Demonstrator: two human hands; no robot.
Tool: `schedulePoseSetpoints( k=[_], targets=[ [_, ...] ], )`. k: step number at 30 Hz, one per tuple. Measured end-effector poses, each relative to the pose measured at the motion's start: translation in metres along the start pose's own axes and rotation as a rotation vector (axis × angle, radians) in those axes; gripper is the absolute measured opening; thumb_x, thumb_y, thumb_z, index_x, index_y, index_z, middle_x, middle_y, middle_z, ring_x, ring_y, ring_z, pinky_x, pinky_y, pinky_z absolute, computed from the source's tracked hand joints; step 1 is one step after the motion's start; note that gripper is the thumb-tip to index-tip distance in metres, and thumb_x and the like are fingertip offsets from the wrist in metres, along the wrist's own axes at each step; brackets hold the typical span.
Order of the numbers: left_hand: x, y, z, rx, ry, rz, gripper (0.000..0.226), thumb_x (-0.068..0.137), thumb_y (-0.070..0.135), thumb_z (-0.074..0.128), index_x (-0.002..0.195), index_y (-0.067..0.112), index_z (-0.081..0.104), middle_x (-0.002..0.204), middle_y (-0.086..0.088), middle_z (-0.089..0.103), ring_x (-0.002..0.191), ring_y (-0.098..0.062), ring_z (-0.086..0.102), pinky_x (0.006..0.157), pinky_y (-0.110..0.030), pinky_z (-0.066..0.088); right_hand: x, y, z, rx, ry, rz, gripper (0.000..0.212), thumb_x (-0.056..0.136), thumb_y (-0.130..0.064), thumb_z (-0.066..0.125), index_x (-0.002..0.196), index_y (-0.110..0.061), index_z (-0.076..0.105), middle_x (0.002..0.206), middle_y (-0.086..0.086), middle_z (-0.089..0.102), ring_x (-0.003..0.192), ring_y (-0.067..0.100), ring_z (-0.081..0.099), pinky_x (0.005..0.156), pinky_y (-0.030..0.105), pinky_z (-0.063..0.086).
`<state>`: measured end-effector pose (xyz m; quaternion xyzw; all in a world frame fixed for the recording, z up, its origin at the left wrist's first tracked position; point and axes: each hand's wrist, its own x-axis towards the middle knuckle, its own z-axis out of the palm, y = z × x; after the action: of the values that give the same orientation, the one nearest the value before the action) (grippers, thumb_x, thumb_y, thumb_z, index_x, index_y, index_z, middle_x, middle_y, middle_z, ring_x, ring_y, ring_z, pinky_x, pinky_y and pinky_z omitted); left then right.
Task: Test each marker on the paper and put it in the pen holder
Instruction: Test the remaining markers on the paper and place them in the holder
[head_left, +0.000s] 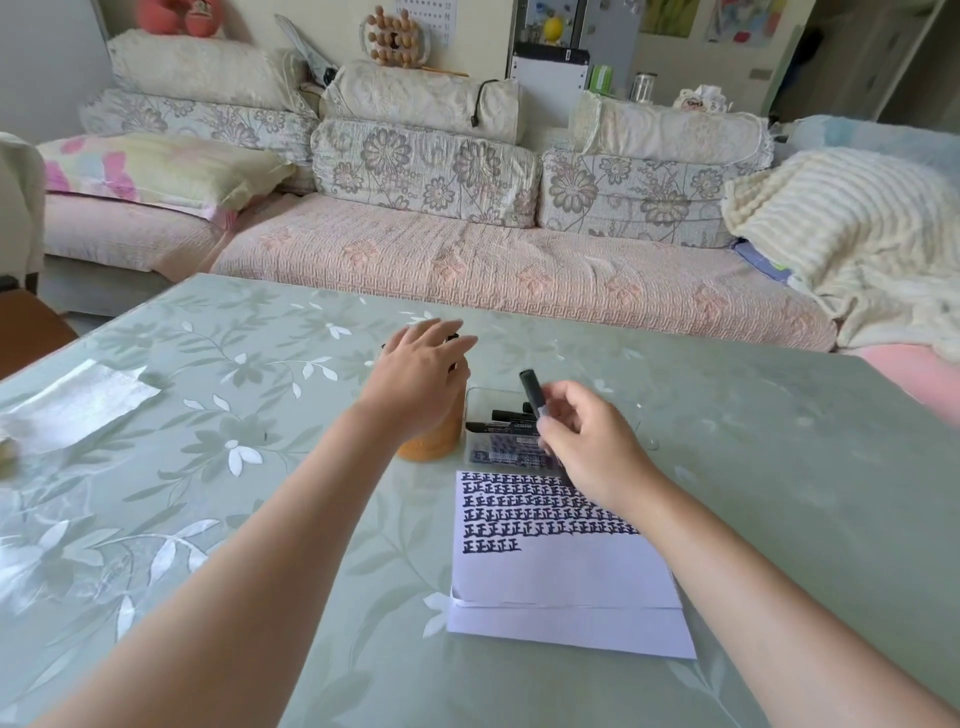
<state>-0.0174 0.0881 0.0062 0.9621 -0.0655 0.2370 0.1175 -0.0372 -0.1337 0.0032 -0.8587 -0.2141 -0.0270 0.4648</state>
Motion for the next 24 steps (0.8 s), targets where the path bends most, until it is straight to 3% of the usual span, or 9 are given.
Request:
schedulePoseSetpoints(
  k=[3, 6, 8, 12, 16, 18, 22, 24],
  targets=[
    [-0.005, -0.008, -0.001, -0.055, 0.142, -0.041, 0.028, 0.095, 0.029, 0.049, 0.118, 0.025, 0.065, 0.125, 0.005, 0.057, 0.119, -0.022, 0.046, 0.105, -0.039, 0.029, 0.023, -0.017, 0.004, 0.052, 0.098, -0.034, 0.014, 0.091, -0.014, 0.06, 0.1, -0.025, 0.063, 0.091, -0.002, 0.069, 0.085, 0.015, 0.065, 0.082, 0.034, 0.053],
    [-0.011, -0.017, -0.002, -0.162, 0.249, -0.102, 0.025, 0.091, 0.026, 0.047, 0.1, 0.023, 0.071, 0.104, 0.002, 0.061, 0.101, -0.026, 0.048, 0.095, -0.041, 0.038, 0.051, -0.034, 0.013, 0.122, 0.181, -0.071, 0.012, 0.089, -0.014, 0.065, 0.099, -0.02, 0.065, 0.093, -0.002, 0.07, 0.088, 0.013, 0.067, 0.087, 0.035, 0.055],
    [-0.014, -0.021, -0.002, -0.27, 0.247, -0.124, 0.021, 0.09, 0.018, 0.052, 0.1, 0.02, 0.071, 0.104, -0.001, 0.059, 0.101, -0.026, 0.045, 0.092, -0.039, 0.04, 0.067, -0.045, 0.022, 0.152, 0.224, -0.086, 0.01, 0.088, -0.014, 0.066, 0.094, -0.022, 0.065, 0.089, -0.004, 0.07, 0.085, 0.011, 0.067, 0.086, 0.034, 0.055],
    [-0.017, -0.025, 0.005, -0.254, 0.253, -0.132, 0.029, 0.086, 0.009, 0.057, 0.11, 0.022, 0.067, 0.13, -0.007, 0.049, 0.117, -0.03, 0.035, 0.102, -0.035, 0.029, 0.088, -0.06, 0.041, 0.148, 0.227, -0.128, 0.013, 0.087, -0.016, 0.068, 0.093, -0.027, 0.065, 0.087, -0.009, 0.069, 0.08, 0.009, 0.066, 0.079, 0.027, 0.055],
    [-0.016, -0.029, 0.006, -0.296, 0.163, -0.176, 0.037, 0.088, 0.014, 0.053, 0.12, 0.031, 0.059, 0.132, 0.001, 0.047, 0.119, -0.027, 0.038, 0.104, -0.041, 0.031, 0.098, -0.063, 0.052, 0.161, 0.282, -0.144, 0.015, 0.087, -0.017, 0.069, 0.093, -0.028, 0.062, 0.088, -0.006, 0.07, 0.08, 0.01, 0.068, 0.074, 0.022, 0.053],
    [-0.015, -0.031, 0.006, -0.346, 0.149, -0.176, 0.043, 0.089, 0.007, 0.047, 0.126, 0.026, 0.056, 0.133, -0.002, 0.047, 0.12, -0.027, 0.04, 0.104, -0.035, 0.029, 0.1, -0.061, 0.054, 0.174, 0.31, -0.133, 0.017, 0.087, -0.016, 0.069, 0.09, -0.03, 0.06, 0.086, -0.007, 0.069, 0.081, 0.01, 0.068, 0.075, 0.023, 0.054],
    [-0.011, -0.031, 0.008, -0.407, 0.182, -0.198, 0.042, 0.09, -0.002, 0.046, 0.126, 0.015, 0.058, 0.125, -0.007, 0.051, 0.116, -0.028, 0.042, 0.096, -0.019, 0.023, 0.095, -0.052, 0.06, -0.046, 0.162, -0.058, 0.007, 0.085, -0.021, 0.069, 0.09, -0.026, 0.067, 0.085, -0.009, 0.071, 0.083, 0.011, 0.066, 0.073, 0.024, 0.05],
    [-0.008, -0.03, 0.008, -0.424, 0.202, -0.199, 0.038, 0.091, 0.0, 0.05, 0.125, 0.013, 0.06, 0.121, -0.007, 0.055, 0.116, -0.026, 0.044, 0.095, -0.018, 0.025, 0.092, -0.045, 0.064, -0.184, 0.112, -0.047, 0.011, 0.085, -0.026, 0.066, 0.095, -0.026, 0.071, 0.094, -0.009, 0.072, 0.095, 0.014, 0.064, 0.084, 0.03, 0.05]
  ],
)
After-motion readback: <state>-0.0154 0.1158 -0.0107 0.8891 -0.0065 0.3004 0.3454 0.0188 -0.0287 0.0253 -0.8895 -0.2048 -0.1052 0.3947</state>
